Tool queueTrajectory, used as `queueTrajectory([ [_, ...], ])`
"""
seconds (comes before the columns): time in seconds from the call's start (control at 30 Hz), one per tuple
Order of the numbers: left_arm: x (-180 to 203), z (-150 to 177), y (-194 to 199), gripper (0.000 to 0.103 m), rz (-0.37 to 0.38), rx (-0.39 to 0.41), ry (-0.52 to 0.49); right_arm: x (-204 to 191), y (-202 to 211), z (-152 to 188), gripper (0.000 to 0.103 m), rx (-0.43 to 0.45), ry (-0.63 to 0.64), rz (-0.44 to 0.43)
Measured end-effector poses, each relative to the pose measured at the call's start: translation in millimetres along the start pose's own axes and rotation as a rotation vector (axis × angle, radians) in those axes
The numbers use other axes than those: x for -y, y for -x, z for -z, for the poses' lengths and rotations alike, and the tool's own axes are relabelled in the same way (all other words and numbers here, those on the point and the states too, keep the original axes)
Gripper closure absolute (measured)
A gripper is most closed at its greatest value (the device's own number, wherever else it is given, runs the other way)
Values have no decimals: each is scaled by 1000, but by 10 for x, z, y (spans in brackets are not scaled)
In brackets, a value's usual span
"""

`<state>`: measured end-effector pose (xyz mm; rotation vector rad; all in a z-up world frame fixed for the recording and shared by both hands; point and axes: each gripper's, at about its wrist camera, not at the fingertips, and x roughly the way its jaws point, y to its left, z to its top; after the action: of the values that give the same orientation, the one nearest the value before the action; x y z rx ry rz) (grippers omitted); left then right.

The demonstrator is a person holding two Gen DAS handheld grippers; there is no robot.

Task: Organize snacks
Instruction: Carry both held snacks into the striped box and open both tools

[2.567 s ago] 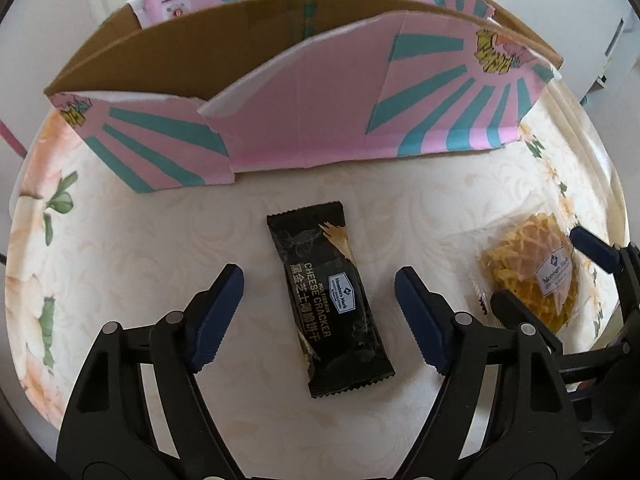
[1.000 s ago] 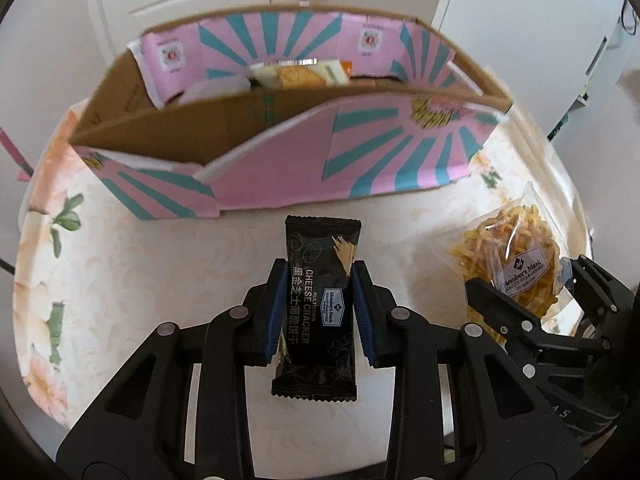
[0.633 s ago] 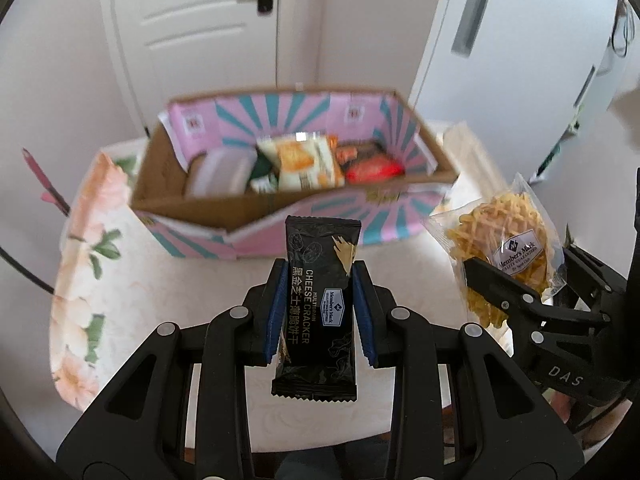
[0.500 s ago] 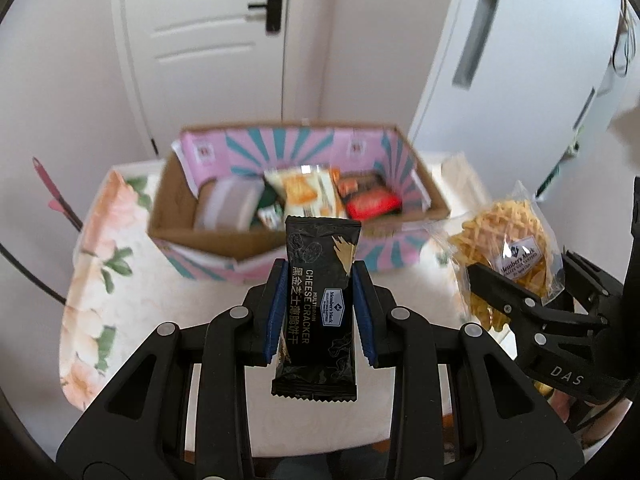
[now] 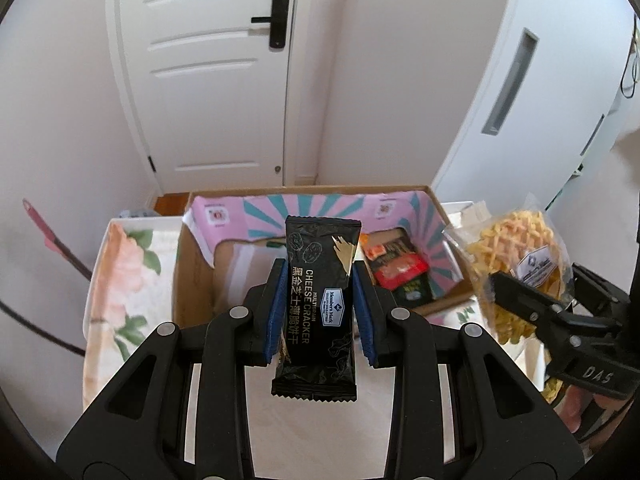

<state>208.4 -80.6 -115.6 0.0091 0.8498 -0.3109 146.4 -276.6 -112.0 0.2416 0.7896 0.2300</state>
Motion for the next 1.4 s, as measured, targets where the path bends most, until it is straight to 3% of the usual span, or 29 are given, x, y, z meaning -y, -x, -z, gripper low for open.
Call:
queueTrajectory([
  [0.4, -256, -217, -726, 72, 12, -118, -79, -29, -469, -291, 39, -31, -69, 51],
  [0.43, -255, -211, -769, 64, 4, -128, -91, -20, -502, -297, 39, -34, -76, 57],
  [0.53, -269, -171, -845, 0, -32, -129, -120, -1, -581, -313, 39, -44, -90, 74],
  [1.03, -698, -114, -658, 1, -50, -108, -76, -79, -987, -436, 38, -117, -96, 91],
  [1.23, -858, -93, -533, 1, -61, -91, -29, -49, -1280, -481, 36, -195, -91, 94],
  [1.37, -901, -61, -447, 1, -70, -80, -25, 75, -1437, -435, 17, -236, -131, 105],
  [1.4, -900, -52, -428, 1, -73, -78, -26, 103, -1442, -423, 17, -231, -140, 109],
])
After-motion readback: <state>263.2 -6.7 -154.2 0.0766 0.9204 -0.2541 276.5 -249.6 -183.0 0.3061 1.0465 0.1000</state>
